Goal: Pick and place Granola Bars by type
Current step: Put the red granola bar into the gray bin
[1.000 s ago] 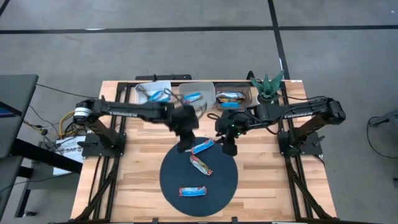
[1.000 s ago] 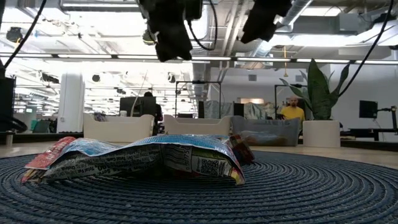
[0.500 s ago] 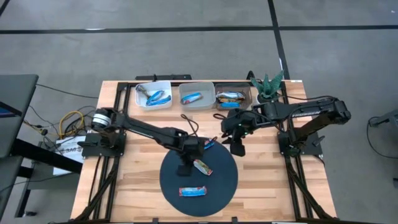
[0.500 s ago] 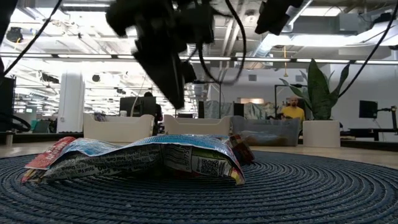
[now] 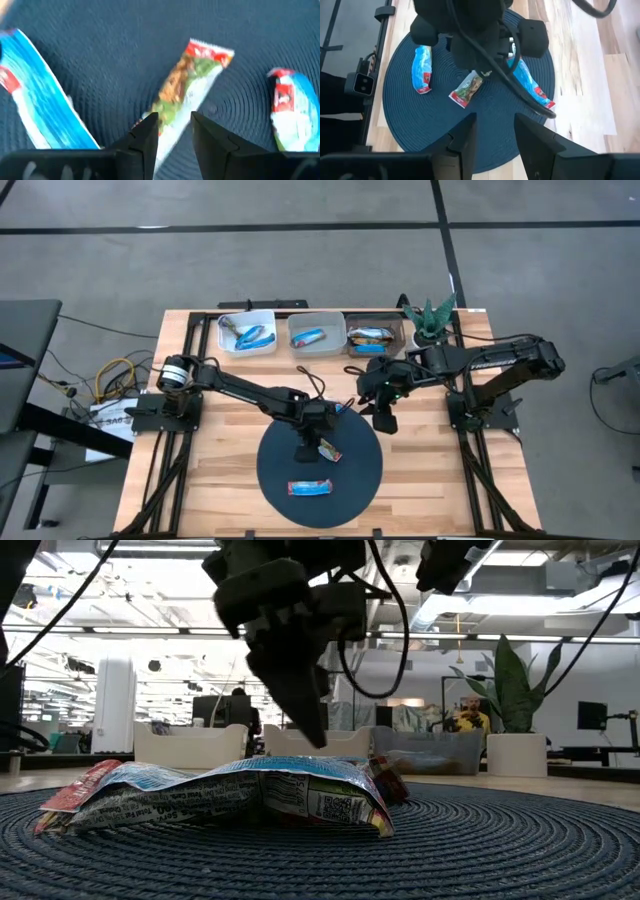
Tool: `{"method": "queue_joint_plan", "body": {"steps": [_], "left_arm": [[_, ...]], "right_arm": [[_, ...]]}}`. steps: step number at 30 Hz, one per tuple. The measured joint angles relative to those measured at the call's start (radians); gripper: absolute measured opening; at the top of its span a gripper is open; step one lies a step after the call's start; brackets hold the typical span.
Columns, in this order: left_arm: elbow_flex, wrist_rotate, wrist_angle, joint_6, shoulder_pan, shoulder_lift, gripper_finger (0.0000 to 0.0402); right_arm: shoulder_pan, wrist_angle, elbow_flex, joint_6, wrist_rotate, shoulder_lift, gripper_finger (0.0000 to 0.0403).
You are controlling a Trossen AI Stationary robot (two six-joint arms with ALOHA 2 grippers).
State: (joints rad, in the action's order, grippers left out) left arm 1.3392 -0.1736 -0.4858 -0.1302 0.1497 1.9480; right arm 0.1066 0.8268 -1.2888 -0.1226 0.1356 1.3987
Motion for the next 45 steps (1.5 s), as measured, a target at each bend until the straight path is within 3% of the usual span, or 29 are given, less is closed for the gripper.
{"method": "queue_joint_plan", "body": {"steps": [8,14,20,29,35,45], "left_arm": [[0.000,-0.003,0.035,-0.024,-0.001,0.000,0.0113],[0.000,-0.003,0.034,-0.117,-0.010,0.002,0.0181],[0.000,0.007,0.024,-0.013,0.011,0.002,0.0240],[0.000,0.202,0.006,0.161,0.038,0.010,0.0245],[0.004,0.105,0.010,0.172,0.029,0.077,0.0245],[0.027,0.129,-0.017,0.156,0.041,0.080,0.0225]], "right_arm": [[0.000,0.005,0.000,0.017,0.000,0.000,0.0123],[0.000,0.005,0.000,0.020,0.000,0.001,0.0123],[0.000,0.005,0.000,0.034,-0.001,0.001,0.0123],[-0.004,0.005,0.000,0.048,-0.002,0.001,0.0123],[-0.004,0.007,0.000,0.052,-0.002,0.002,0.0123],[-0.004,0.006,0.000,0.055,-0.004,0.002,0.0123]]}}
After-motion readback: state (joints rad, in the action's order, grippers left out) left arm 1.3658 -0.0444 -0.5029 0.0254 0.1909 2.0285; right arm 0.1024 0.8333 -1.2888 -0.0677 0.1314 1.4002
